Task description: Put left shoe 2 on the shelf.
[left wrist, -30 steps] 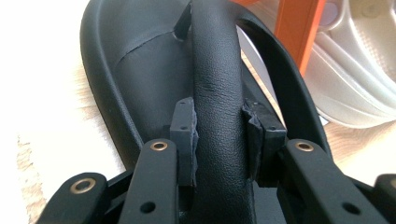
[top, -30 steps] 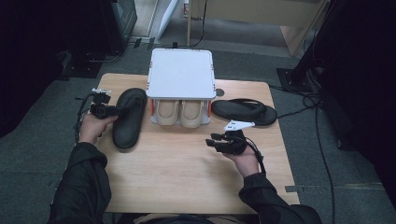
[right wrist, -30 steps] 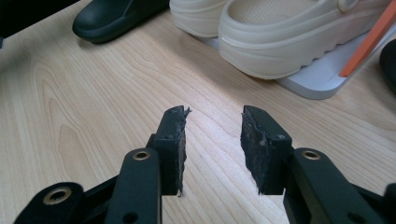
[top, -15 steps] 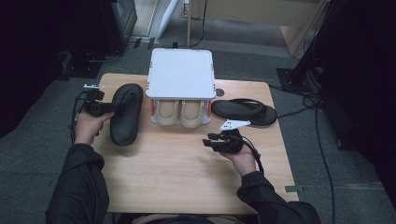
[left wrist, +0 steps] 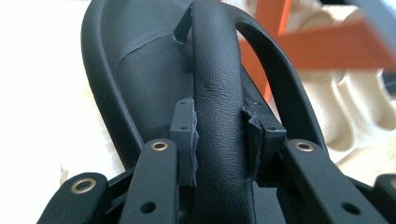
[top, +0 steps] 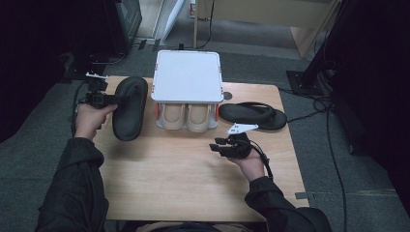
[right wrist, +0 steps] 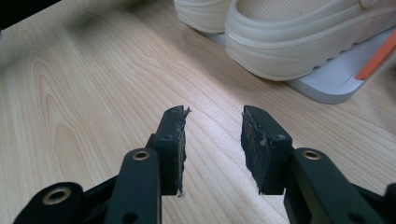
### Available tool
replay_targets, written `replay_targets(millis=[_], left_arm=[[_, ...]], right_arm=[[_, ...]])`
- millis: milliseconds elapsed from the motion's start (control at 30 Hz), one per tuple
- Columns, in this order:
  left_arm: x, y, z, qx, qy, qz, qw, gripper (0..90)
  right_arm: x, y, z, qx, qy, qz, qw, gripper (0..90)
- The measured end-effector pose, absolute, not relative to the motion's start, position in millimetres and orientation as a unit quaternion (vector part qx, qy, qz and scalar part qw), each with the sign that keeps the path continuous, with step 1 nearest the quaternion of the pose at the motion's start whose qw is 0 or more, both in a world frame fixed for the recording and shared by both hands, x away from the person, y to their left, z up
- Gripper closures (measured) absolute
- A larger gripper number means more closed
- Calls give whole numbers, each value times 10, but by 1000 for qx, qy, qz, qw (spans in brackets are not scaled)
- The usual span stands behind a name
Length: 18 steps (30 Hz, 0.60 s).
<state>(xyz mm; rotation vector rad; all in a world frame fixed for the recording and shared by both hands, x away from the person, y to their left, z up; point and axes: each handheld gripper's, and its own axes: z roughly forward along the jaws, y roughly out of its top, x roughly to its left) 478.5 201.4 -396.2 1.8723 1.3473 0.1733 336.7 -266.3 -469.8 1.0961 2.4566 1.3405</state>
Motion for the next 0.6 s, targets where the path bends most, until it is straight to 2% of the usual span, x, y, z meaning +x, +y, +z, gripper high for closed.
replay_targets(millis=[600], left_arm=[[5016,1722,-3042,736,521,97,421,681]], right_arm=[[3373,-2690,-4676,364,813,449,71,599]])
